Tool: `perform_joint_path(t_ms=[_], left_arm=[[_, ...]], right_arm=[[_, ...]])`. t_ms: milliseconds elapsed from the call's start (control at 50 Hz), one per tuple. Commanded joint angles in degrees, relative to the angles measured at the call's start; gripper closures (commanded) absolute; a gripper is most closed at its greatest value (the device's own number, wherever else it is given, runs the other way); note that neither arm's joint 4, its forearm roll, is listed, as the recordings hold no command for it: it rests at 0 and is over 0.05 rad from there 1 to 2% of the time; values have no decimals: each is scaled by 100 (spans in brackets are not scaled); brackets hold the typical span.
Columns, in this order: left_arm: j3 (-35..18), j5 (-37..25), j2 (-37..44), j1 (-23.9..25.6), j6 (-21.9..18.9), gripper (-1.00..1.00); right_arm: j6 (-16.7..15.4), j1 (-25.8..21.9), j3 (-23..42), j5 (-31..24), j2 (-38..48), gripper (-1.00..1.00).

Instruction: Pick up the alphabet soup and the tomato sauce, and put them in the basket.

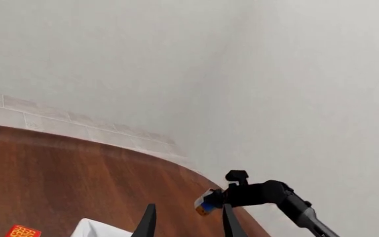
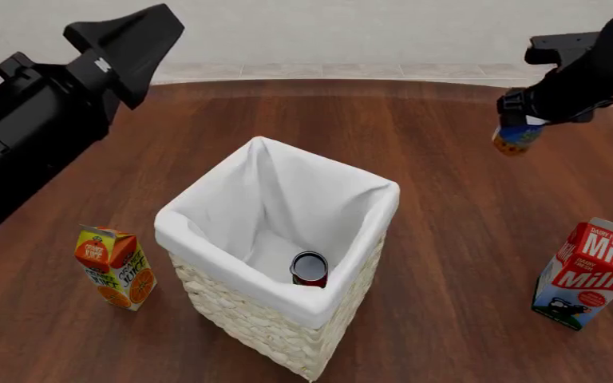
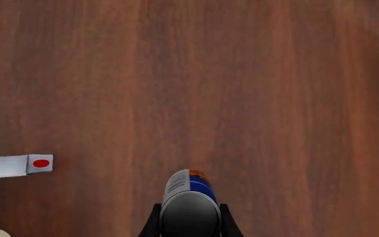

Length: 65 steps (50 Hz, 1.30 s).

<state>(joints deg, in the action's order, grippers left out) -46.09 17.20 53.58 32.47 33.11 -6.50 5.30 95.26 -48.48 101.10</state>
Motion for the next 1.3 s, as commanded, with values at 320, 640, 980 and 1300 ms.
perform_joint_path(t_ms=[320,640,980,1300], left_arm=[[-24,-61,-88,0,-34,-100],[-107,-113,-81,18,-91,-100],[-68,-93,-115,14,-76,-100],[-97,-109,-174,13,-92,-100]], right_arm=[[203,-845,132,-310,-637,100],[239,-1382,263,-569,-998,100],[341,-2086,92,-657,-1429,100],[418,-2708,-41,-728,-1757,100]])
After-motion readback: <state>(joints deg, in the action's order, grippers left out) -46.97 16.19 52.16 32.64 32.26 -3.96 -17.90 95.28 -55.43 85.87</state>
